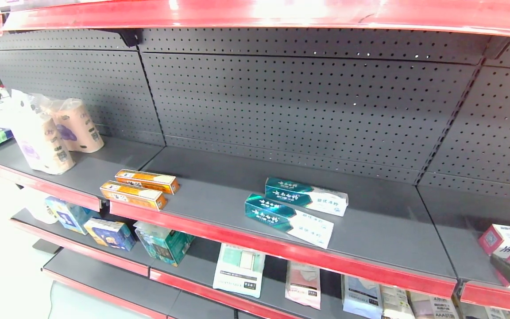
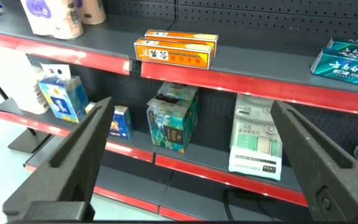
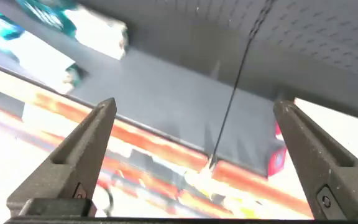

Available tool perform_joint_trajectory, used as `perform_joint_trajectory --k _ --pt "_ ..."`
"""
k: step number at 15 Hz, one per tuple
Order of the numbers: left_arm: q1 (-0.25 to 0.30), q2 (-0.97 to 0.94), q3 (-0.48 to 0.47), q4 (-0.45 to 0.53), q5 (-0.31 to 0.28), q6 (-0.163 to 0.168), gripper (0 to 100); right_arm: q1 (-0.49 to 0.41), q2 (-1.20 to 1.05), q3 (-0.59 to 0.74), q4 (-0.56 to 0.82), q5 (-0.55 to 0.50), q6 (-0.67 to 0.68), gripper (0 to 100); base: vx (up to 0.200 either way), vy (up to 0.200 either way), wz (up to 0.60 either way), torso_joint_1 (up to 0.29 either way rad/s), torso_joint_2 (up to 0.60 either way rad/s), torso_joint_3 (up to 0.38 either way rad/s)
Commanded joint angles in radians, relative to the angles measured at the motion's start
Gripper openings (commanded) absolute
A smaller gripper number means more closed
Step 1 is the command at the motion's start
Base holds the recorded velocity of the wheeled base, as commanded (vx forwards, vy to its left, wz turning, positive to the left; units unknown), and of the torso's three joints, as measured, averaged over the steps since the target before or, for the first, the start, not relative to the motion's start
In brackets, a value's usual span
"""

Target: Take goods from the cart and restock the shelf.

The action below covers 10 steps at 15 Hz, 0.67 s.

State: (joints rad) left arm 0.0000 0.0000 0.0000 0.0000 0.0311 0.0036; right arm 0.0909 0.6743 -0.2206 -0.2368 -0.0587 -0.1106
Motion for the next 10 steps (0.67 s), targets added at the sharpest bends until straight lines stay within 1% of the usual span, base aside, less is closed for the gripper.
perform_joint_trajectory --k 1,2,3,4,6,8,9,10 --pt "0.000 0.000 0.000 0.000 0.000 -0.001 100 -0.005 -0.415 0.178 0.022 0.051 0.043 100 0.000 0.000 0.00 0.000 0.00 0.000" --pt "0.000 0.000 0.000 0.000 0.001 -0.001 100 -0.002 -0.424 0.185 0.025 0.050 0.049 100 0.000 0.000 0.00 0.000 0.00 0.000" --pt "0.000 0.000 0.000 0.000 0.000 0.001 100 0.009 -0.588 0.221 0.134 0.079 0.068 100 0.000 0.000 0.00 0.000 0.00 0.000" --pt "0.000 0.000 0.000 0.000 0.001 0.001 100 0.009 -0.575 0.221 0.165 0.054 0.071 100 0.000 0.000 0.00 0.000 0.00 0.000" --pt "0.000 0.000 0.000 0.000 0.001 0.001 100 0.009 -0.575 0.221 0.180 0.002 0.091 100 0.000 0.000 0.00 0.000 0.00 0.000" --pt "0.000 0.000 0.000 0.000 0.001 0.001 100 -0.011 -0.530 0.221 0.182 -0.006 0.106 100 0.000 0.000 0.00 0.000 0.00 0.000" --pt "0.000 0.000 0.000 0.000 0.001 0.001 100 -0.043 -0.536 0.221 0.182 -0.010 0.106 100 0.000 0.000 0.00 0.000 0.00 0.000" --pt "0.000 0.000 0.000 0.000 0.000 0.001 100 -0.103 -0.539 0.221 0.182 -0.032 0.106 100 0.000 0.000 0.00 0.000 0.00 0.000"
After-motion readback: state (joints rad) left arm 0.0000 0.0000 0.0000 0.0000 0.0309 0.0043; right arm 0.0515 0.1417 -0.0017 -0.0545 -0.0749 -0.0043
